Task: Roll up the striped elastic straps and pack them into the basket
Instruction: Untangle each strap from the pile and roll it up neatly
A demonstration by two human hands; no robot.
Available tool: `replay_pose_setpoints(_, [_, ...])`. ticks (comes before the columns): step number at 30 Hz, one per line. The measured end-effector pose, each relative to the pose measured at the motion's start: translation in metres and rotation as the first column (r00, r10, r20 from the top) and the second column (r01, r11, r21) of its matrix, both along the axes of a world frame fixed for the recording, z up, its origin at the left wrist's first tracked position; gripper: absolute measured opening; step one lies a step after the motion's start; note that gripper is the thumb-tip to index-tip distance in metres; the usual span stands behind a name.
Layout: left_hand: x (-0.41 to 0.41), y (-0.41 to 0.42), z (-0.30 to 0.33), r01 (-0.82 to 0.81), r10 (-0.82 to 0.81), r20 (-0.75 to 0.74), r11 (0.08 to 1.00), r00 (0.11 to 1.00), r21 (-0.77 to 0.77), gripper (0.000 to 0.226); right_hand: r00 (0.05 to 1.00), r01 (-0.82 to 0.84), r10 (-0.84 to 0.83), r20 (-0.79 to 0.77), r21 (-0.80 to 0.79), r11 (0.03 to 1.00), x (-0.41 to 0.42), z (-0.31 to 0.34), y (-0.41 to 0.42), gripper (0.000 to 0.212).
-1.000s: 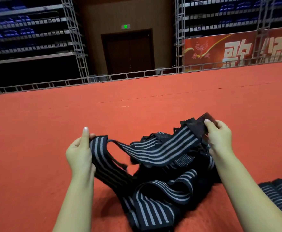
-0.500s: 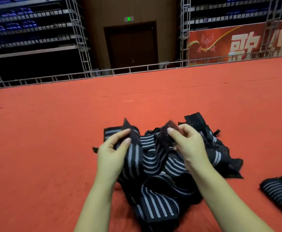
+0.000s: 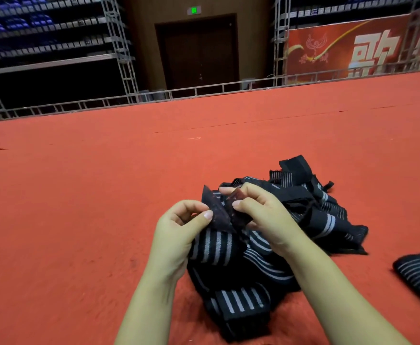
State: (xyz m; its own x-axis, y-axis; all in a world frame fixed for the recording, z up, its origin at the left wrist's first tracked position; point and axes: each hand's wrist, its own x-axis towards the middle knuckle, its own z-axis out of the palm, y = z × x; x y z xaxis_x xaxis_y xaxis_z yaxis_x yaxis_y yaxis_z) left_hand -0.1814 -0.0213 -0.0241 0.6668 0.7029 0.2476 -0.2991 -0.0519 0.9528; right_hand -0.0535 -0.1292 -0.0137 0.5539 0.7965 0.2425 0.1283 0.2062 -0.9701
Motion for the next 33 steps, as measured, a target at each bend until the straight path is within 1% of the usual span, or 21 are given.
replay_pose_setpoints(2, [-0.001, 0.002, -0.001, 0.024, -0.024, 0.008, 0.999, 1.0, 0.023, 0.019, 0.999, -0.033, 0.034, 0.027, -0.046, 0.998, 0.001, -0.002, 0.0, 0.007])
replay_pose_setpoints(5, [-0.003, 0.004, -0.003, 0.036, -0.037, 0.036, 0.999, 0.999, 0.017, 0.018, 0.998, -0.008, 0.009, 0.065, -0.016, 1.0, -0.001, -0.006, -0.001, 0.021])
replay_pose_setpoints(7, [-0.002, 0.006, -0.003, -0.006, 0.004, 0.043, 0.999, 0.999, 0.037, 0.02, 0.997, 0.011, -0.011, 0.082, -0.002, 1.0, 0.0, -0.008, -0.001, 0.02])
replay_pose_setpoints(9, [-0.001, 0.006, -0.003, -0.072, 0.07, 0.046, 0.997, 0.996, 0.037, 0.028, 0.996, 0.029, -0.03, 0.083, 0.01, 1.0, 0.003, -0.01, -0.002, 0.021])
replay_pose_setpoints(11, [-0.002, 0.013, -0.003, -0.187, 0.187, 0.075, 0.982, 0.98, 0.0, 0.032, 0.994, 0.08, -0.08, 0.073, 0.006, 0.997, 0.008, -0.012, -0.005, 0.024])
replay_pose_setpoints(13, [-0.007, 0.027, -0.002, -0.316, 0.322, 0.146, 0.947, 0.935, -0.064, 0.034, 0.987, 0.158, -0.157, 0.043, -0.008, 0.987, 0.015, -0.017, -0.01, 0.023])
replay_pose_setpoints(14, [-0.01, 0.033, 0.0, -0.356, 0.363, 0.19, 0.932, 0.912, -0.072, 0.033, 0.98, 0.198, -0.197, 0.036, -0.012, 0.98, 0.018, -0.018, -0.013, 0.022])
replay_pose_setpoints(15, [-0.012, 0.035, 0.003, -0.38, 0.38, 0.23, 0.924, 0.896, -0.046, 0.032, 0.97, 0.239, -0.239, 0.047, -0.007, 0.971, 0.019, -0.019, -0.014, 0.02])
replay_pose_setpoints(17, [-0.009, 0.027, 0.008, -0.371, 0.345, 0.278, 0.928, 0.897, 0.046, 0.036, 0.934, 0.328, -0.328, 0.141, 0.019, 0.944, 0.016, -0.018, -0.014, 0.023])
replay_pose_setpoints(19, [-0.002, 0.009, 0.011, -0.347, 0.306, 0.258, 0.928, 0.916, 0.134, 0.042, 0.897, 0.375, -0.378, 0.228, 0.061, 0.925, 0.007, -0.011, -0.012, 0.028])
replay_pose_setpoints(20, [0.001, 0.003, 0.011, -0.347, 0.302, 0.237, 0.92, 0.923, 0.181, 0.045, 0.898, 0.364, -0.373, 0.232, 0.082, 0.928, 0.004, -0.008, -0.011, 0.03])
replay_pose_setpoints(21, [0.003, -0.001, 0.011, -0.353, 0.306, 0.215, 0.907, 0.927, 0.229, 0.047, 0.917, 0.332, -0.346, 0.199, 0.1, 0.938, 0.001, -0.005, -0.009, 0.029])
replay_pose_setpoints(22, [0.004, -0.003, 0.01, -0.363, 0.318, 0.195, 0.89, 0.928, 0.275, 0.048, 0.946, 0.284, -0.299, 0.13, 0.121, 0.951, -0.001, -0.003, -0.007, 0.028])
replay_pose_setpoints(23, [0.006, -0.005, 0.01, -0.377, 0.335, 0.18, 0.868, 0.925, 0.323, 0.045, 0.97, 0.233, -0.241, 0.033, 0.151, 0.961, -0.003, -0.001, -0.005, 0.028])
replay_pose_setpoints(25, [0.009, -0.013, 0.011, -0.402, 0.366, 0.167, 0.805, 0.915, 0.436, 0.037, 0.978, 0.18, -0.153, -0.14, 0.21, 0.961, -0.006, 0.002, -0.002, 0.036])
replay_pose_setpoints(26, [0.012, -0.019, 0.012, -0.393, 0.371, 0.149, 0.771, 0.917, 0.501, 0.034, 0.973, 0.174, -0.131, -0.191, 0.233, 0.957, -0.009, 0.003, -0.002, 0.041])
replay_pose_setpoints(27, [0.014, -0.025, 0.01, -0.373, 0.377, 0.115, 0.739, 0.919, 0.561, 0.03, 0.969, 0.171, -0.117, -0.218, 0.249, 0.953, -0.013, 0.004, -0.001, 0.042])
replay_pose_setpoints(28, [0.016, -0.028, 0.008, -0.342, 0.379, 0.069, 0.723, 0.923, 0.6, 0.029, 0.966, 0.168, -0.107, -0.235, 0.259, 0.951, -0.016, 0.005, -0.001, 0.037])
replay_pose_setpoints(30, [0.017, -0.029, 0.004, -0.29, 0.376, -0.019, 0.744, 0.927, 0.602, 0.038, 0.957, 0.165, -0.089, -0.277, 0.266, 0.95, -0.018, 0.004, -0.002, 0.028])
replay_pose_setpoints(33, [0.015, -0.023, 0.005, -0.276, 0.382, -0.061, 0.761, 0.922, 0.587, 0.04, 0.935, 0.164, -0.07, -0.347, 0.25, 0.954, -0.018, 0.003, -0.007, 0.031])
